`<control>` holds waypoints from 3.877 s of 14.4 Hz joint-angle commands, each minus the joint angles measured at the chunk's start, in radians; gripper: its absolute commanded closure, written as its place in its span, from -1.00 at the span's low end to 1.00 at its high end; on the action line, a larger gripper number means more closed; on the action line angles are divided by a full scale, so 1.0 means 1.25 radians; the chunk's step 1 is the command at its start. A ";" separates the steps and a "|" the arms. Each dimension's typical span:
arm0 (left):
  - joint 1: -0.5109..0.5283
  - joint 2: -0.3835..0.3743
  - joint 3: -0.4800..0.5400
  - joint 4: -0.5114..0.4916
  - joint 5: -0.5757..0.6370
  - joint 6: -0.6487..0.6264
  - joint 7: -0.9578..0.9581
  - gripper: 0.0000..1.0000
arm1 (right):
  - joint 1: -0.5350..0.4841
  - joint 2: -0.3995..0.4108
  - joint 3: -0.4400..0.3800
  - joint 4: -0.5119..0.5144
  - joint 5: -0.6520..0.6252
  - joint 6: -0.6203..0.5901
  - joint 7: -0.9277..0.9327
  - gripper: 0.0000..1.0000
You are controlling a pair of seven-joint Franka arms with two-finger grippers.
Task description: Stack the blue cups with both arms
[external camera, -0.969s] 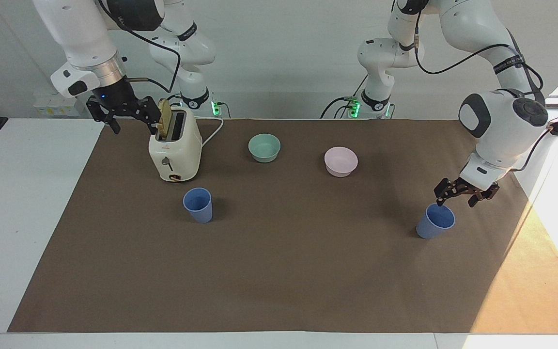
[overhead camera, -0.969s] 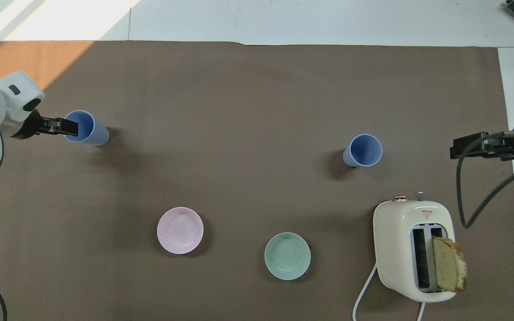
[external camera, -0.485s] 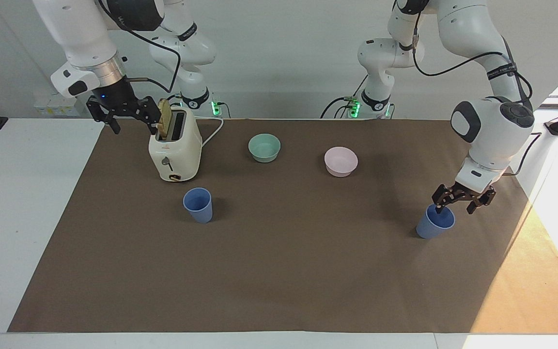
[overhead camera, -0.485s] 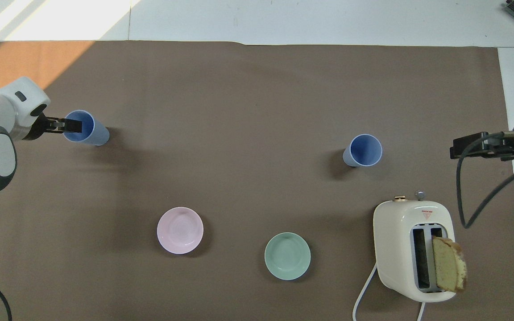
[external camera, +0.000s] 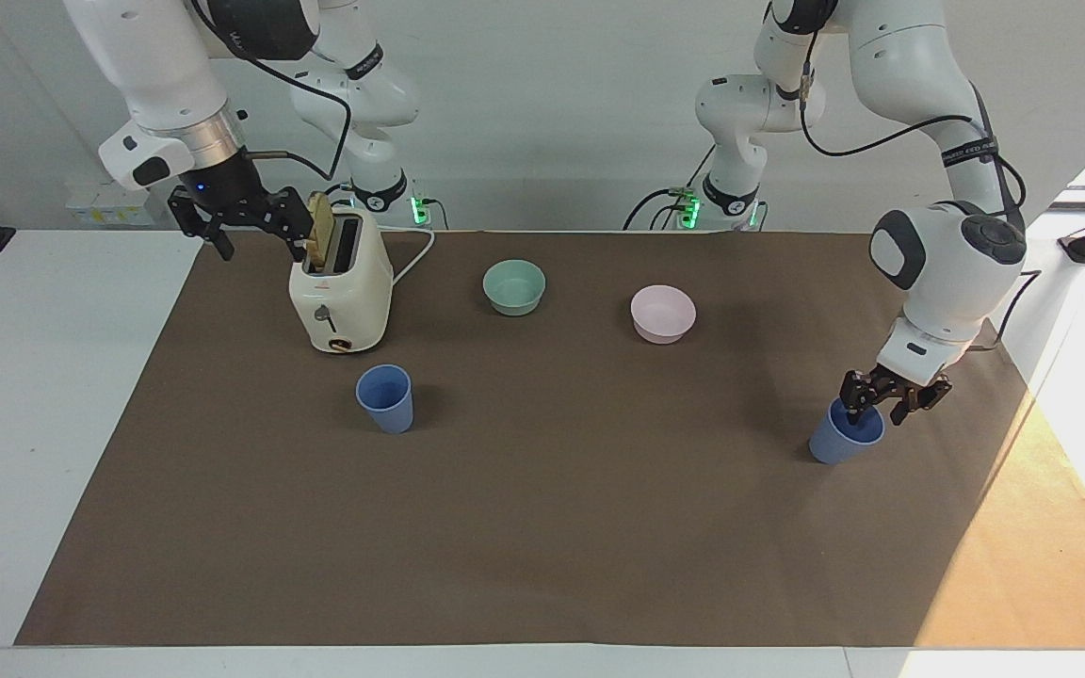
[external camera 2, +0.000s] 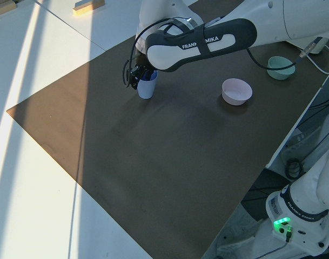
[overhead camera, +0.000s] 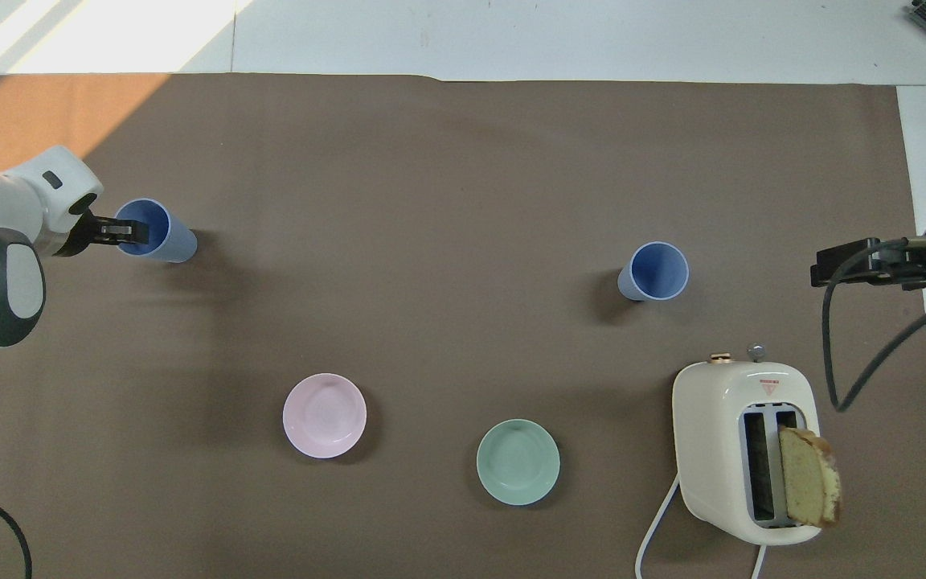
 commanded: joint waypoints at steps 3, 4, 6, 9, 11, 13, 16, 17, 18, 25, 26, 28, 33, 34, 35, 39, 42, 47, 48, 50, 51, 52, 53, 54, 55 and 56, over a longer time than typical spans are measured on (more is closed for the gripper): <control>-0.008 -0.015 0.003 -0.019 -0.010 -0.015 0.000 1.00 | -0.001 0.006 0.000 0.009 0.005 -0.008 0.013 -1.00; -0.008 -0.015 0.003 -0.018 -0.010 -0.023 0.000 1.00 | -0.001 0.006 0.000 0.009 0.005 -0.008 0.014 -1.00; -0.009 -0.014 0.003 -0.011 -0.011 -0.026 -0.001 1.00 | -0.001 0.006 -0.001 0.009 0.005 -0.008 0.014 -1.00; -0.024 -0.014 0.003 0.006 -0.010 -0.030 -0.003 1.00 | -0.001 0.006 -0.001 0.009 -0.001 -0.004 0.013 -1.00; -0.027 -0.018 0.002 0.025 -0.010 -0.036 -0.001 1.00 | -0.001 0.006 -0.001 0.008 -0.002 -0.003 0.012 -1.00; -0.052 -0.016 0.003 0.041 -0.009 -0.038 -0.001 1.00 | -0.001 0.005 -0.001 0.007 -0.002 -0.003 0.012 -1.00; -0.106 -0.015 0.002 0.040 -0.009 -0.037 -0.045 1.00 | -0.001 0.005 -0.001 0.005 -0.001 -0.004 0.010 -1.00; -0.136 -0.016 0.002 0.040 -0.009 -0.036 -0.091 1.00 | -0.001 0.003 -0.001 0.004 -0.001 -0.006 0.010 -1.00; -0.171 -0.016 0.002 0.038 -0.009 -0.035 -0.138 1.00 | -0.001 0.002 -0.001 0.003 -0.001 -0.006 0.010 -1.00; -0.354 -0.016 -0.001 0.030 -0.010 -0.012 -0.357 1.00 | -0.001 0.002 -0.001 0.003 0.002 -0.006 0.010 -1.00; -0.376 -0.016 -0.001 0.030 -0.011 -0.009 -0.380 1.00 | -0.001 0.002 -0.001 0.003 0.002 -0.006 0.010 -1.00; -0.422 0.003 -0.001 0.032 -0.013 0.020 -0.441 1.00 | -0.001 0.002 -0.001 0.000 0.002 -0.004 0.010 -1.00; -0.467 0.033 -0.005 0.024 -0.014 0.056 -0.477 1.00 | -0.001 -0.003 -0.001 -0.011 0.003 0.002 0.010 -1.00; -0.467 0.030 -0.005 0.019 -0.014 0.056 -0.477 1.00 | -0.001 -0.006 -0.001 -0.017 0.004 0.004 0.010 -1.00; -0.468 0.030 -0.005 0.019 -0.016 0.050 -0.477 1.00 | -0.001 -0.007 -0.001 -0.018 0.005 0.008 0.010 -1.00; -0.465 0.032 -0.004 0.038 -0.037 0.048 -0.477 -0.89 | -0.001 -0.007 -0.001 -0.044 0.007 0.010 0.010 -1.00; -0.458 0.003 0.002 0.042 -0.037 0.007 -0.476 -1.00 | 0.004 -0.005 0.000 -0.104 0.007 0.106 0.012 -1.00; -0.357 -0.091 0.009 0.044 -0.031 -0.115 -0.444 -1.00 | 0.016 0.055 0.005 -0.174 0.008 0.215 0.019 -1.00; -0.325 -0.112 0.009 0.044 -0.030 -0.130 -0.404 -1.00 | 0.028 0.079 0.006 -0.179 0.008 0.247 0.019 -1.00; -0.266 -0.135 0.011 0.051 -0.027 -0.172 -0.307 -1.00 | 0.041 0.123 0.006 -0.179 0.008 0.302 0.020 -1.00; -0.237 -0.138 0.011 0.060 -0.025 -0.201 -0.280 -1.00 | 0.047 0.144 0.006 -0.180 0.008 0.344 0.020 -1.00; -0.213 -0.140 0.011 0.075 -0.020 -0.229 -0.264 -1.00 | 0.054 0.166 0.006 -0.179 0.008 0.367 0.020 -1.00; -0.192 -0.148 0.011 0.093 -0.007 -0.253 -0.250 -1.00 | 0.058 0.182 0.006 -0.179 0.008 0.378 0.021 -1.00; -0.169 -0.149 0.011 0.114 0.004 -0.272 -0.238 -1.00 | 0.059 0.192 0.006 -0.180 0.008 0.386 0.021 -1.00; -0.140 -0.149 0.011 0.140 0.009 -0.290 -0.222 -1.00 | 0.059 0.200 0.006 -0.180 0.008 0.388 0.021 -1.00; -0.118 -0.148 0.011 0.173 0.014 -0.310 -0.183 -1.00 | 0.059 0.209 0.006 -0.180 0.008 0.388 0.021 -1.00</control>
